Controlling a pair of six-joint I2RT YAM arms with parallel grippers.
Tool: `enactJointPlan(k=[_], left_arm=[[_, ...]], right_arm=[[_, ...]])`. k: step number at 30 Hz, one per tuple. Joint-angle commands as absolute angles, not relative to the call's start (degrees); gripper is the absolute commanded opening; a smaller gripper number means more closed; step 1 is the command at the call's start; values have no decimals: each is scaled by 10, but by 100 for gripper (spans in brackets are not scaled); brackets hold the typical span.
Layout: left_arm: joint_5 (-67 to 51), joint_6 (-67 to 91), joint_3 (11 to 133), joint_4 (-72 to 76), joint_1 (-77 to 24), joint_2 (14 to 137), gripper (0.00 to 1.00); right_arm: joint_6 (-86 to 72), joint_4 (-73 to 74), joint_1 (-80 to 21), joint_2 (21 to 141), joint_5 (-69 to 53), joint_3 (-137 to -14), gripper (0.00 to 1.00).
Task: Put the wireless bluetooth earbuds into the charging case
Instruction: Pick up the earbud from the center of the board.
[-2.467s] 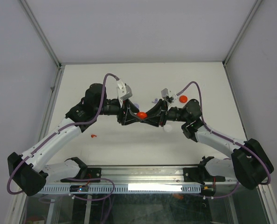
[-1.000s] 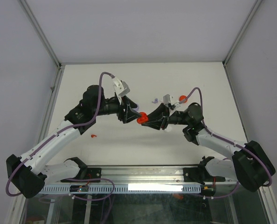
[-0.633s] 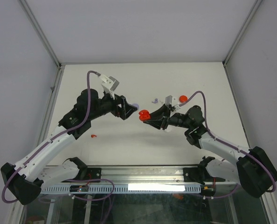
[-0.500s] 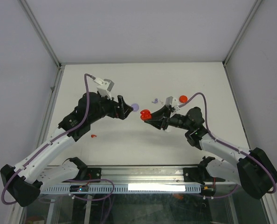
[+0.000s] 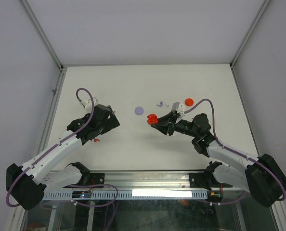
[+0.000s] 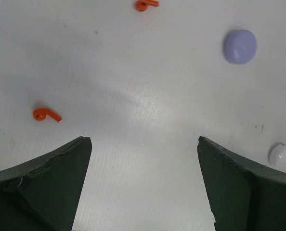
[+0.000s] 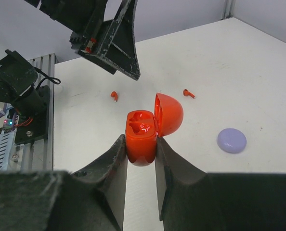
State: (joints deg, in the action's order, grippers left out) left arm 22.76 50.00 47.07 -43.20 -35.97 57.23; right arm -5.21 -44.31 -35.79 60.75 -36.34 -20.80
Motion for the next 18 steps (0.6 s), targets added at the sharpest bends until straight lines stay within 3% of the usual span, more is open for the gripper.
enactJointPlan(k=[1, 18], left_arm=[[282, 613, 452, -506, -329, 596, 92], [260, 606, 416, -483, -204, 721, 77]], right_arm=[[-40, -467, -363, 593, -344, -207, 0], [-27, -413, -374, 586, -323, -222, 0]])
